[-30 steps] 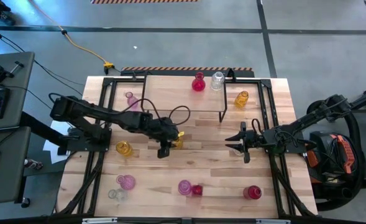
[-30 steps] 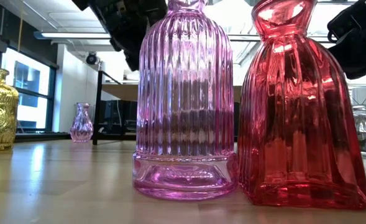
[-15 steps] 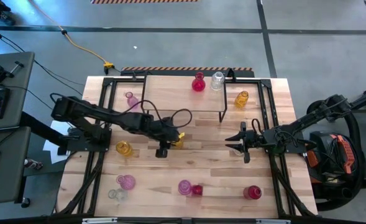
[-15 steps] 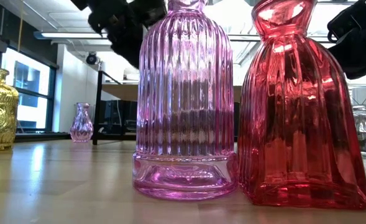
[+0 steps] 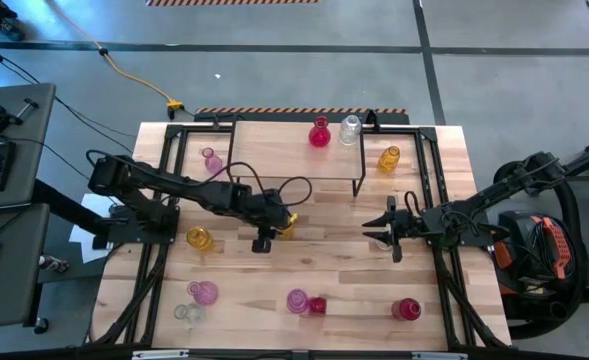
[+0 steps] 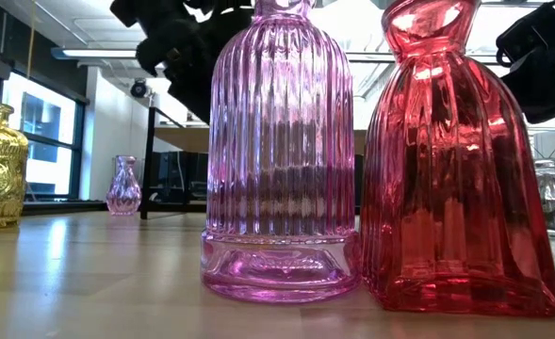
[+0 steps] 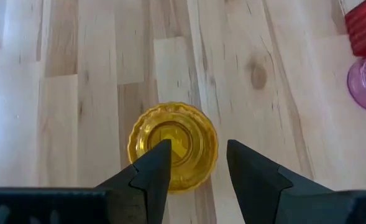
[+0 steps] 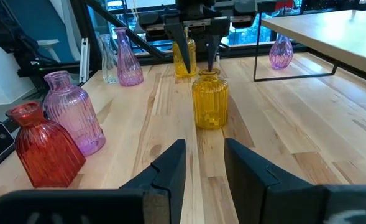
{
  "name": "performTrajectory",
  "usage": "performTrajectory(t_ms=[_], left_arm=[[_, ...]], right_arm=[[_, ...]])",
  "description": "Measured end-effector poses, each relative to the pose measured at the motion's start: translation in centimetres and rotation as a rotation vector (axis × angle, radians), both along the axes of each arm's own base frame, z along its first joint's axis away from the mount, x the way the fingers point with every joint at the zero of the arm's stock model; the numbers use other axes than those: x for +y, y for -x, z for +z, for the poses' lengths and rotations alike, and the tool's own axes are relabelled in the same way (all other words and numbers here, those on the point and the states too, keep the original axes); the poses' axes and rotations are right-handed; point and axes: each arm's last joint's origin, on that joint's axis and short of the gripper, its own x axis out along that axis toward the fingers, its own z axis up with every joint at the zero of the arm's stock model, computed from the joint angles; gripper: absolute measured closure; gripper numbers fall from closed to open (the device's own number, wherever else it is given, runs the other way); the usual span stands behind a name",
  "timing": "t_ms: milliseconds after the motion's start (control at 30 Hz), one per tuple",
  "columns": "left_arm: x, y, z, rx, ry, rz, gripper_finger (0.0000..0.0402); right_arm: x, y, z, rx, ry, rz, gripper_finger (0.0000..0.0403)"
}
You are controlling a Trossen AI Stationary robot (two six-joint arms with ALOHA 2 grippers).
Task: Sort vases onto shelf
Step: Put the bottom right yellow vase on the shelf
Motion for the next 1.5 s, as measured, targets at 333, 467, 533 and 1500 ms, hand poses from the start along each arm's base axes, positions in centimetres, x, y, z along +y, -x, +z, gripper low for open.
performTrajectory(t_ms=[333,467,533,1500], left_arm=[[0.0,-0.7,-1.0,0.013,-0.004,-0.003,0.0254],[0.0,-0.7,-1.0,0.015,-0.004,-0.002,0.0255],[0.0,-0.7,-1.0,0.015,-0.004,-0.002,0.0257],[0.1,-0.6,-1.1,0.023,-0.022,0.032,0.0384]], right_arm=[[0.0,0.0,-0.2,0.021,0.010,0.000,0.0308],[0.0,0.0,-0.3,0.031,0.014,0.000,0.0308],[0.0,0.0,-0.4,0.034,0.015,0.000,0.0308],[0.0,0.0,-0.4,0.040,0.018,0.000,0.0308]])
